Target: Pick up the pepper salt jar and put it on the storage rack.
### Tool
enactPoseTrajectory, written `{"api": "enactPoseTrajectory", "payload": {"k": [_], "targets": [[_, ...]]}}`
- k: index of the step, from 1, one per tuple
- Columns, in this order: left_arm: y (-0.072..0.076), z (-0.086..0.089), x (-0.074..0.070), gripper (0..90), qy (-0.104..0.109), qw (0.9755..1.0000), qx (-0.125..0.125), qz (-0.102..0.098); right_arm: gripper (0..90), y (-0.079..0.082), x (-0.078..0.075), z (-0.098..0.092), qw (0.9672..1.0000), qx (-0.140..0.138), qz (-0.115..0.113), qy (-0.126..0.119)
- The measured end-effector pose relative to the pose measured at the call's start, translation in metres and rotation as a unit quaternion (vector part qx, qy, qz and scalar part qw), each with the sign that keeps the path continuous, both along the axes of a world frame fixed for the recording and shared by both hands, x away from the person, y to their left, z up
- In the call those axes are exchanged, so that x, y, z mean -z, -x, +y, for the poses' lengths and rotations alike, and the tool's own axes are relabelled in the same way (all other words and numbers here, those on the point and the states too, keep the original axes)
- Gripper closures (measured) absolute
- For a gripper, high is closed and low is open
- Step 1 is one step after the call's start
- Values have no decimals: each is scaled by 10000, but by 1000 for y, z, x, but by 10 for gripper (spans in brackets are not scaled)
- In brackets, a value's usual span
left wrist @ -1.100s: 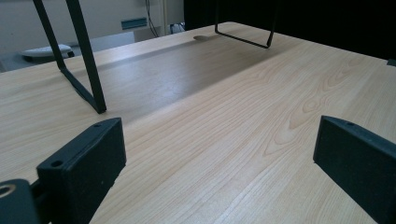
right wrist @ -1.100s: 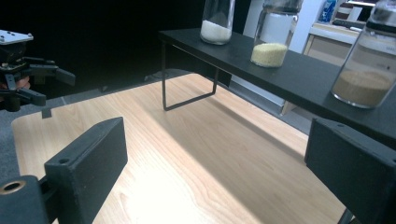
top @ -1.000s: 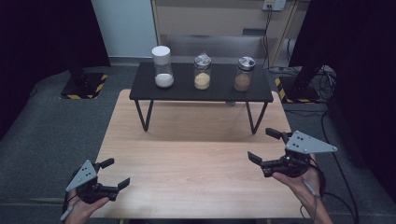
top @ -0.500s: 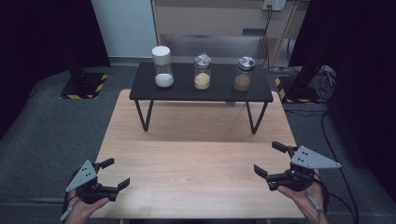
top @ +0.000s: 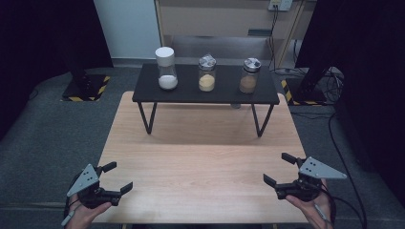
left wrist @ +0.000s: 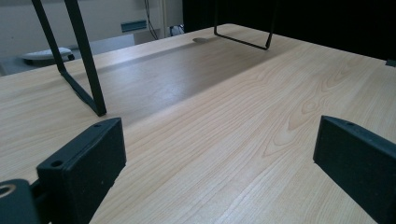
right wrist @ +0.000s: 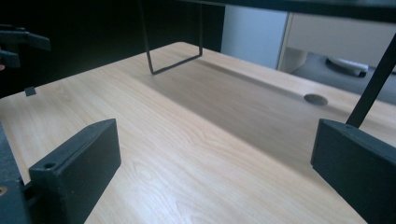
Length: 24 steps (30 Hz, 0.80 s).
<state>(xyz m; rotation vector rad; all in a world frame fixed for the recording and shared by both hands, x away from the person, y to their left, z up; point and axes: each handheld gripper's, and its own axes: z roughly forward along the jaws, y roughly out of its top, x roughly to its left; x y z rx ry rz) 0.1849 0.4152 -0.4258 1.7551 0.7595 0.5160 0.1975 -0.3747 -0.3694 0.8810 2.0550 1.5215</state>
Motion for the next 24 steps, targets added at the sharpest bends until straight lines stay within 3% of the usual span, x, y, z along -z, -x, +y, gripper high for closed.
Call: {"api": "enactPoseTrajectory", "payload": {"k": [10,24], "targets": [[0,0,0,13,0,10000,0,-1,21,-2,23,-5,9998,49,128,-106],[-1,0,1,13,26,10000,42,-38,25,-5,37,-7,9998,-81,125,-154]]}}
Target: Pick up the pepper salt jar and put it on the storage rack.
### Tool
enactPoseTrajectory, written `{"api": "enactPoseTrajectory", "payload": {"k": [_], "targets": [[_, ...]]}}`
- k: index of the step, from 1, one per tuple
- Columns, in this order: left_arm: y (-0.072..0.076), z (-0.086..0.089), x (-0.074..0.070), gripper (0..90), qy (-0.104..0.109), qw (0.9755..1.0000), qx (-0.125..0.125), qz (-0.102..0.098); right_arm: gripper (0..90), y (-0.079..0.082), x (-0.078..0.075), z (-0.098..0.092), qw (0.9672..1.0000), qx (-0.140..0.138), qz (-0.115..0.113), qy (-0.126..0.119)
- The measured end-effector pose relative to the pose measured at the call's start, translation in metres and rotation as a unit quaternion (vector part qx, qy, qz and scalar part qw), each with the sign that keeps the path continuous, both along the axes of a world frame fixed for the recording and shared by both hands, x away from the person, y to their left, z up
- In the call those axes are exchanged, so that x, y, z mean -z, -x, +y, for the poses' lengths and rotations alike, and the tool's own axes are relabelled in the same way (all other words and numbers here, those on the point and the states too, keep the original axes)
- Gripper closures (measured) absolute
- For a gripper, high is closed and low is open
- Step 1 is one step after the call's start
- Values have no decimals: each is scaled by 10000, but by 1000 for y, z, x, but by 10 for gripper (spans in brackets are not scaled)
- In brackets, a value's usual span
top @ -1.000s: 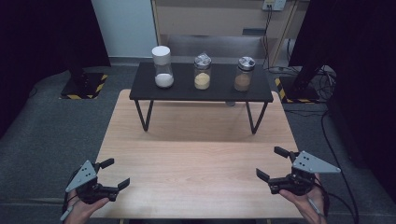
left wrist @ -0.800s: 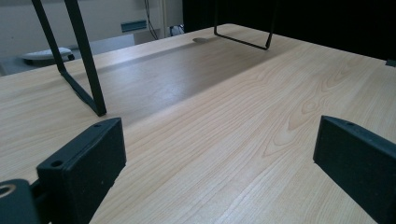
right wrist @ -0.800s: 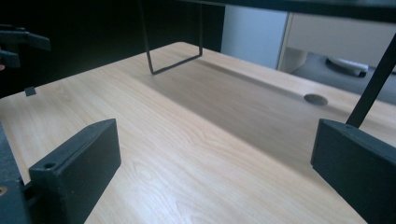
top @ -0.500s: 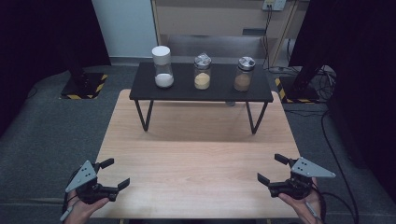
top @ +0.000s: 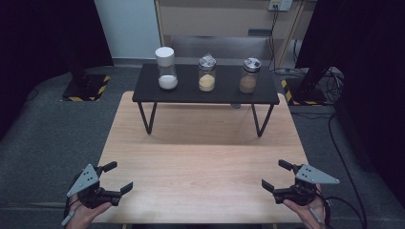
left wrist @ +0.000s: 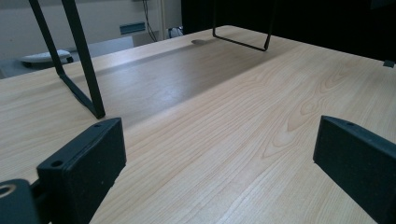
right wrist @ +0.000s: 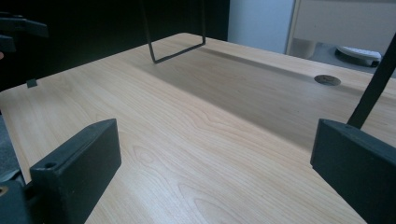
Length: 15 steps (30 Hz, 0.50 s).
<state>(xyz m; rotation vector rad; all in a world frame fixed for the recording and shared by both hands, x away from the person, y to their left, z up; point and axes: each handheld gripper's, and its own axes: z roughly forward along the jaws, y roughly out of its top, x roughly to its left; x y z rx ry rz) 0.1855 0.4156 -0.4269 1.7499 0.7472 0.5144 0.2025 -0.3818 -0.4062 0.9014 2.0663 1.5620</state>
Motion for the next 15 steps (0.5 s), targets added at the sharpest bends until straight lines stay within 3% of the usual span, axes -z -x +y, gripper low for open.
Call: {"api": "enactPoseTrajectory", "payload": {"k": [7,15], "targets": [[-1,0,0,13,-21,10000,50,-31,29,-3,2,2,9998,-126,29,122],[-1,-1,0,13,-12,9999,112,-49,33,-4,6,0,9998,-167,2,75]]}}
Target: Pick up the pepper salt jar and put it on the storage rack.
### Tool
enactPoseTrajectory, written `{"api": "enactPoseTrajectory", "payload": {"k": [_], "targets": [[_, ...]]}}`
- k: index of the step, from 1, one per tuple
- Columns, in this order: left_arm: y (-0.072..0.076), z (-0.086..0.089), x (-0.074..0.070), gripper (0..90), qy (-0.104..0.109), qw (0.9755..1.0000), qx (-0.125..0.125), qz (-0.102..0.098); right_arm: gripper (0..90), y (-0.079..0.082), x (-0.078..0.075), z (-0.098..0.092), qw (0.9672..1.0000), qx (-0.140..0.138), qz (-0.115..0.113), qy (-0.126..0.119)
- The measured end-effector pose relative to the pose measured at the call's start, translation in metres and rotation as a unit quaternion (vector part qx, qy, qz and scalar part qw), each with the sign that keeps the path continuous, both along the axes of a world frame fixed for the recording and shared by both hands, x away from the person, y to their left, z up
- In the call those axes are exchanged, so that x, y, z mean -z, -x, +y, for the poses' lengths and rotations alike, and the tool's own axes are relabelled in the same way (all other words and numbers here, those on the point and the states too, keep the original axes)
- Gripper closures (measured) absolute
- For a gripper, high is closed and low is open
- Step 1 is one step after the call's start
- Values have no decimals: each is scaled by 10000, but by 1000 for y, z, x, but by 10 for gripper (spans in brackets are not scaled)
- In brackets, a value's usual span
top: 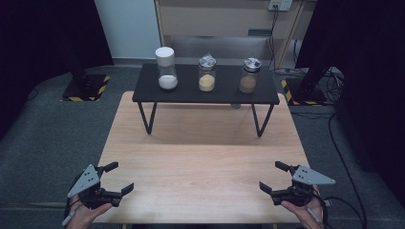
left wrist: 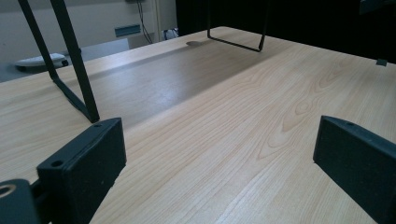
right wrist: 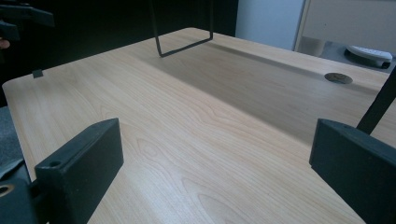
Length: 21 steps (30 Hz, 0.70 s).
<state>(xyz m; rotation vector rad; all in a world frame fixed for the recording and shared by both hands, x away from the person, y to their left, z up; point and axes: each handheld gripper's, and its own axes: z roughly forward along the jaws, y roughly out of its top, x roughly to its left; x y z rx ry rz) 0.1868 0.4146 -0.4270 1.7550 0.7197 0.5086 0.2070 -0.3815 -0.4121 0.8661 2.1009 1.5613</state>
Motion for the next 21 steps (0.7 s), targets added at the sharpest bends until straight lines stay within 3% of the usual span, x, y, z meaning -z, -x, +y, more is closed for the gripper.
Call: {"api": "enactPoseTrajectory", "payload": {"k": [21], "targets": [[-1,-1,0,13,-27,10000,50,-7,34,-1,0,1,10000,-47,42,25]]}}
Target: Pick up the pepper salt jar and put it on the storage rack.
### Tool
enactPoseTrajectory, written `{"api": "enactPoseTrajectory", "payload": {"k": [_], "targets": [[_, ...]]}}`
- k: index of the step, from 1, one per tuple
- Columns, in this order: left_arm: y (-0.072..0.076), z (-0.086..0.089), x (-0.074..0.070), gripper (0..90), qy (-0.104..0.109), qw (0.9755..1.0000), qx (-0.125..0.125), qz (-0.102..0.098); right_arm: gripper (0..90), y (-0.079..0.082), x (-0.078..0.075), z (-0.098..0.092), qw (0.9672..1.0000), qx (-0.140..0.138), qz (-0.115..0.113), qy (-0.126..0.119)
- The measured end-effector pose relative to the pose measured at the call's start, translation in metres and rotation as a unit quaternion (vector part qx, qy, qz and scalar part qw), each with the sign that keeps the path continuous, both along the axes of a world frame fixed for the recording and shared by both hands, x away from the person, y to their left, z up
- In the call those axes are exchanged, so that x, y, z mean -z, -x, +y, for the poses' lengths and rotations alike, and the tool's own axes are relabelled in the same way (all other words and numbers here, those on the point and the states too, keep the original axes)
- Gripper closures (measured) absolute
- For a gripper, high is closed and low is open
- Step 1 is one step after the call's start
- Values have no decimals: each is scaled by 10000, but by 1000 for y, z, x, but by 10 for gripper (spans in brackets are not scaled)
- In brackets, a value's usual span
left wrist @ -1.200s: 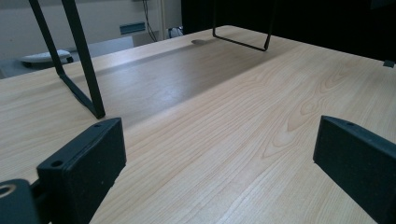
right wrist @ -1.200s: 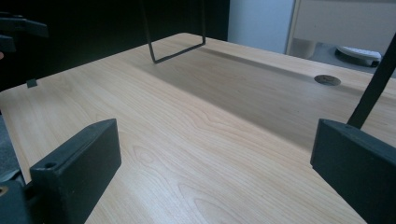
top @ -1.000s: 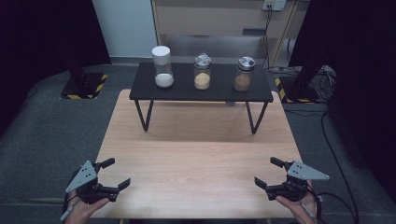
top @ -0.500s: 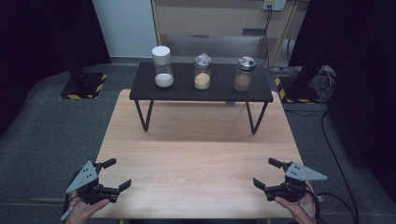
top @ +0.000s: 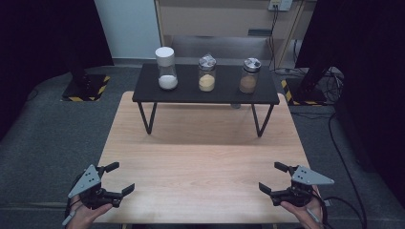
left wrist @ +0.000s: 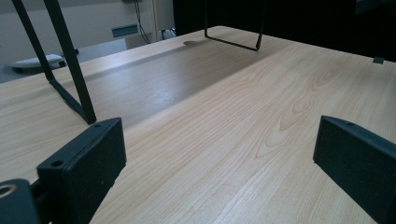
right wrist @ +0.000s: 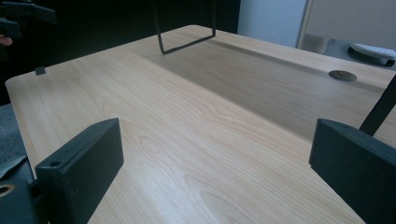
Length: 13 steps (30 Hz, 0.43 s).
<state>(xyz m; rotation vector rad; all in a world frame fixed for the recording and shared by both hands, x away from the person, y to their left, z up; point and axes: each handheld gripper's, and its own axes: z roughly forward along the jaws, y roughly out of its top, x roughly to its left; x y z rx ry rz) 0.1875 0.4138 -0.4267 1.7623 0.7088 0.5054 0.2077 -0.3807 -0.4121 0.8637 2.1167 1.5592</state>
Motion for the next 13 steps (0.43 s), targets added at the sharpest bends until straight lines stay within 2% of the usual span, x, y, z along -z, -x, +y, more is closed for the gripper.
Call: {"api": "enactPoseTrajectory", "payload": {"k": [13], "targets": [[0,0,0,13,-18,10000,11,-1,34,0,0,0,10000,22,19,-7]]}}
